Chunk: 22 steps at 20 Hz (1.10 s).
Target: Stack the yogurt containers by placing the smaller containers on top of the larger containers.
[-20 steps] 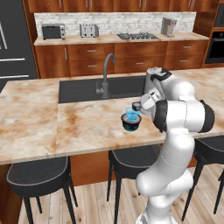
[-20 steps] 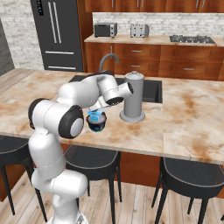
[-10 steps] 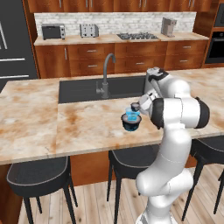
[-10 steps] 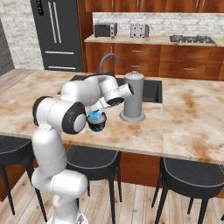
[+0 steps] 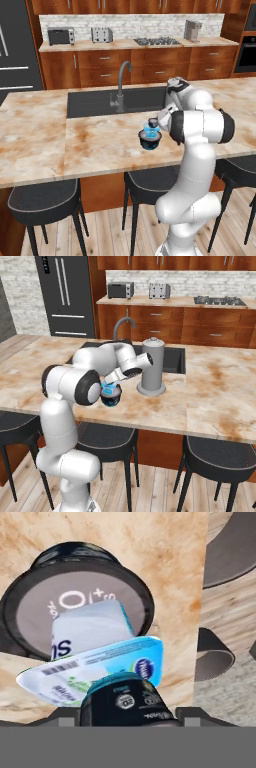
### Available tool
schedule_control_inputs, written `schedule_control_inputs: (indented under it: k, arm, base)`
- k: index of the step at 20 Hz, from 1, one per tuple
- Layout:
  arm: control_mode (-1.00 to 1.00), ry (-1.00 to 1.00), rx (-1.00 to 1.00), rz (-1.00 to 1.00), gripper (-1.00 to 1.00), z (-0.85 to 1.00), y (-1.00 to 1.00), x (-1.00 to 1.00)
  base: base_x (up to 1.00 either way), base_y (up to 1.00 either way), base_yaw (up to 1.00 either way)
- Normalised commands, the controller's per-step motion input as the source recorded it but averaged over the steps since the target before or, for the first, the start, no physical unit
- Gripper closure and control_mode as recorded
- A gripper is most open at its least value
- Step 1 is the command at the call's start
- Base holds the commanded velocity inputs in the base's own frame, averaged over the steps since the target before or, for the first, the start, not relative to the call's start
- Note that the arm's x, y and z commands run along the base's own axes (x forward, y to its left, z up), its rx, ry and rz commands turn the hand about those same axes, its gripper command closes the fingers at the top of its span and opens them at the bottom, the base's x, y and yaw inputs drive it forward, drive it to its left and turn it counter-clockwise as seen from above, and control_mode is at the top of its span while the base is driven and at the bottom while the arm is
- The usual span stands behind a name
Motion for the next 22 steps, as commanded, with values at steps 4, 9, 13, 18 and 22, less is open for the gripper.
schedule_control_inputs:
  k: [4,9,13,18,22]
  arm:
    - [-1.00,0.00,0.00,0.00,1.00,-0.10,0.00,0.17]
    - [-1.00,0.00,0.00,0.00,1.00,-0.08,0.00,0.19]
    - [-1.00,0.01,0.00,0.00,1.00,-0.08,0.00,0.18]
    - [-1.00,0.01,0.00,0.00,1.00,-0.10,0.00,0.06]
    - [-1.00,0.00,0.00,0.00,1.00,-0.14,0.00,0.00]
  base:
    - [0.00,0.00,0.00]
    - [0.00,0.00,0.00]
    - [0.00,0.00,0.00]
    - [0.00,0.00,0.00]
    - [0.00,0.00,0.00]
